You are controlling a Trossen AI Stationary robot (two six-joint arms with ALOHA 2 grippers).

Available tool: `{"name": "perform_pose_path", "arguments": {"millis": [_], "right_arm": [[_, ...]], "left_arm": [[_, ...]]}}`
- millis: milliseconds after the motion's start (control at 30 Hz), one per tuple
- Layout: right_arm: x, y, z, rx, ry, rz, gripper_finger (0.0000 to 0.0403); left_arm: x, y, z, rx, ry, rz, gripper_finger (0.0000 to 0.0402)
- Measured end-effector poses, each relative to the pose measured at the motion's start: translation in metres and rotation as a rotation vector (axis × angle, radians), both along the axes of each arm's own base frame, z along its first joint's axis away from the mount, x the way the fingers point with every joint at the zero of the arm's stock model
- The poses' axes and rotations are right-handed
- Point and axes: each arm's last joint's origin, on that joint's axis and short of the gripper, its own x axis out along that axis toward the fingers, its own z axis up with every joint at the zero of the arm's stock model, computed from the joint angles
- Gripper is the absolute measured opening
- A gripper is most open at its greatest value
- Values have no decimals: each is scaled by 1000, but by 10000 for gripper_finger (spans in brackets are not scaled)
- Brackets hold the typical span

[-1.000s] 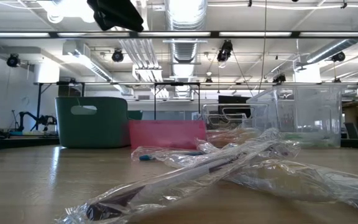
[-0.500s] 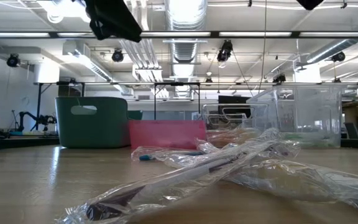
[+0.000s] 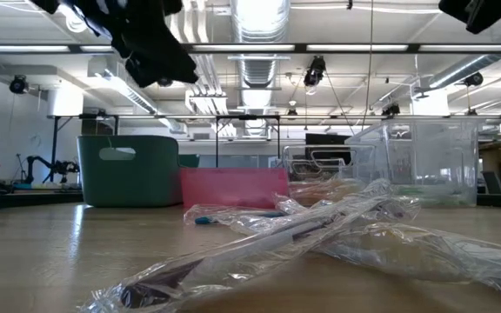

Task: Pick & Place Toothbrushes
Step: Put the orange toothbrush into the transparent bin

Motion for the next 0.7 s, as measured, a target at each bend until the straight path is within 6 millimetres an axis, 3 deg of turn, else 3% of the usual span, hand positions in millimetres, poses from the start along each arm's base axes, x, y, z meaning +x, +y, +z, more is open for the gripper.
{"name": "perform_pose_path", "arguments": {"millis": [267,533,700], "right_arm": [[-1,-2,2,-22,-14,-5,8],[-2,-3,3,-26,-15,-6,8],[-4,-4,2,-37,-1,-6,8]], "left_arm": [[19,-27,-21,245,26,-298,120],[62,-59,-29,578,56,-586,142],[84,-75,-44,672,106,-687,163]]}}
